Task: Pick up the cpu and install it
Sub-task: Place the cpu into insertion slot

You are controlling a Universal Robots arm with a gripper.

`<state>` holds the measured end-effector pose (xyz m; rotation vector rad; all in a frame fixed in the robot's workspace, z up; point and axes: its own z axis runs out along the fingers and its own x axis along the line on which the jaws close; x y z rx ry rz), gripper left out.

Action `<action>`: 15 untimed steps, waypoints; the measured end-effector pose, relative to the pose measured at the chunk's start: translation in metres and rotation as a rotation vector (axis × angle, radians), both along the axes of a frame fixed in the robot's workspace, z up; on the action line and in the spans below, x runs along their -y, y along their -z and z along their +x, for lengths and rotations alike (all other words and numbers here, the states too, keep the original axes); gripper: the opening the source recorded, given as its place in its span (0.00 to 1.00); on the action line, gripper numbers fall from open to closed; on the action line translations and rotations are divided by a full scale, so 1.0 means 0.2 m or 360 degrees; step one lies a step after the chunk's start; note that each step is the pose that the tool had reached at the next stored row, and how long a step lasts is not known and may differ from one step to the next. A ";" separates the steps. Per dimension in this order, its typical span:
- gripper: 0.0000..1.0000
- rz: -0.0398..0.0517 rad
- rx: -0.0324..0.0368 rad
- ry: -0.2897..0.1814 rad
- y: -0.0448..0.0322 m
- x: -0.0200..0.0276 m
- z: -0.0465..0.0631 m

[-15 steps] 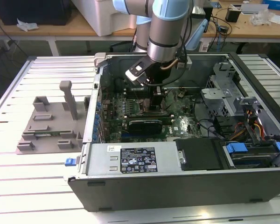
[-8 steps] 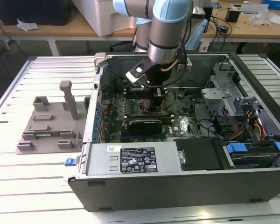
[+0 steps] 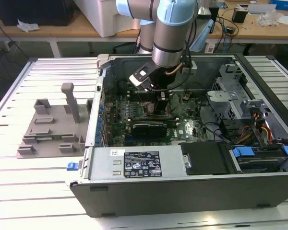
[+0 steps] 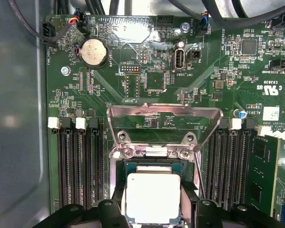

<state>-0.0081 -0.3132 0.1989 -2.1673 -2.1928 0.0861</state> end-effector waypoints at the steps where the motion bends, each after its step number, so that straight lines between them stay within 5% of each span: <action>1: 0.54 0.0000 0.0000 0.0000 0.000 0.000 0.00; 5: 0.62 0.0000 0.0000 0.0000 0.000 0.000 0.00; 15: 0.62 -0.0005 0.0000 0.0000 0.000 0.012 0.00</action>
